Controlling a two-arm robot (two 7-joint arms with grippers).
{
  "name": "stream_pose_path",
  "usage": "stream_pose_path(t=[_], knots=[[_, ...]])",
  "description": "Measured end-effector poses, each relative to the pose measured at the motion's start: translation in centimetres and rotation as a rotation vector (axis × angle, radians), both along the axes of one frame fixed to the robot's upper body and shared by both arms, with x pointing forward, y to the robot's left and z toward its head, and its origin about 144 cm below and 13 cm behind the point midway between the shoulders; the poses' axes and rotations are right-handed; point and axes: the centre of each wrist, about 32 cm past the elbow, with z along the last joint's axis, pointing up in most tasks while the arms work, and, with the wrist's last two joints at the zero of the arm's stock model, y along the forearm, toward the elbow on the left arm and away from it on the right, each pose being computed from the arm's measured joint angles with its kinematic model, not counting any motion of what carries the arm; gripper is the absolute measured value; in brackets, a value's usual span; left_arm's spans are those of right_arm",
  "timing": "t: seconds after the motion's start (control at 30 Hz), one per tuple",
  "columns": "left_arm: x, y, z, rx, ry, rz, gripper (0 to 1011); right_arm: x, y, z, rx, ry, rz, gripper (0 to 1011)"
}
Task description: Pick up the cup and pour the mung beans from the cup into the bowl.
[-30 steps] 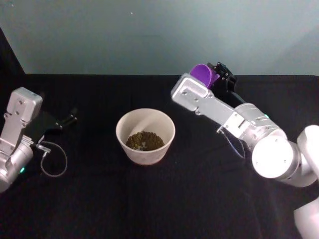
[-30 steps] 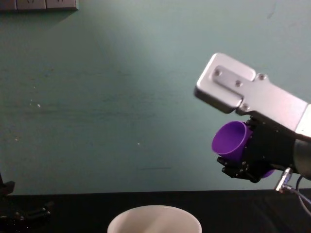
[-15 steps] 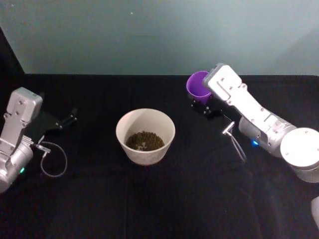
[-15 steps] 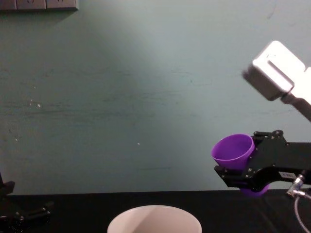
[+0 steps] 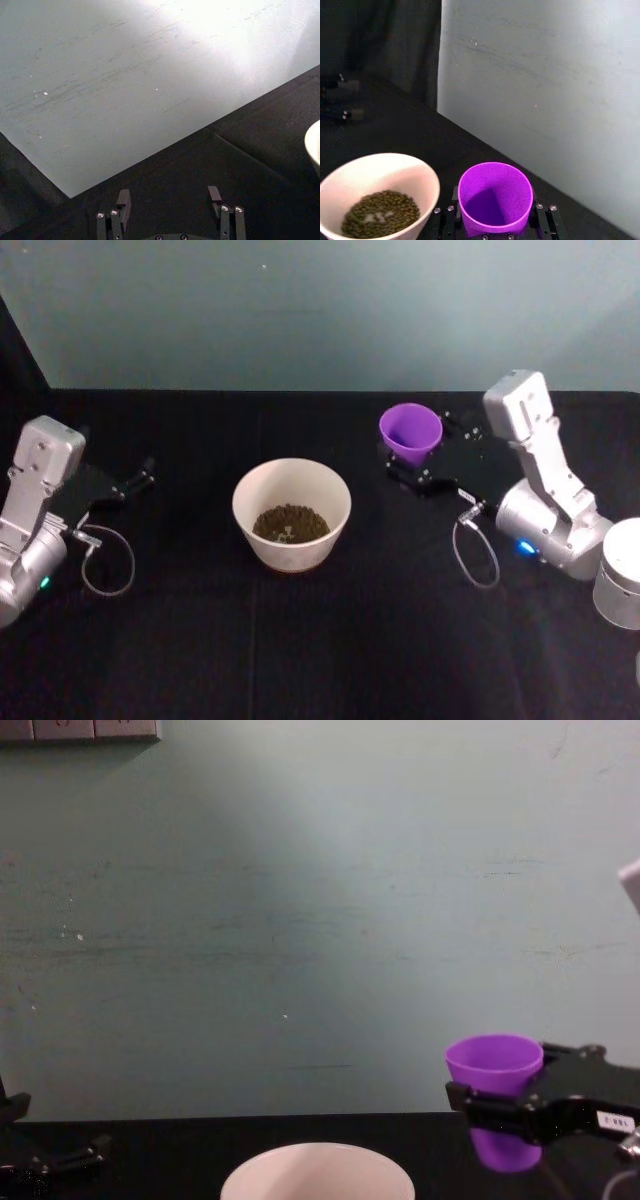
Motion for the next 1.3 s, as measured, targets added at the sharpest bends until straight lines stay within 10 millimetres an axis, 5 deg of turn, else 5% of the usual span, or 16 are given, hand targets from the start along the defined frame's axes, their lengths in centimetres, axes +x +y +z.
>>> stream_pose_path(t=[0.53,1.3], knots=[[0.0,0.0,0.0,0.0,0.0,0.0,1000,0.3,-1.6,-4.4,0.227,0.159,-0.006,726],[0.0,0.0,0.0,0.0,0.0,0.0,1000,0.5,-1.7,-5.2,0.172,0.182,0.003,728]])
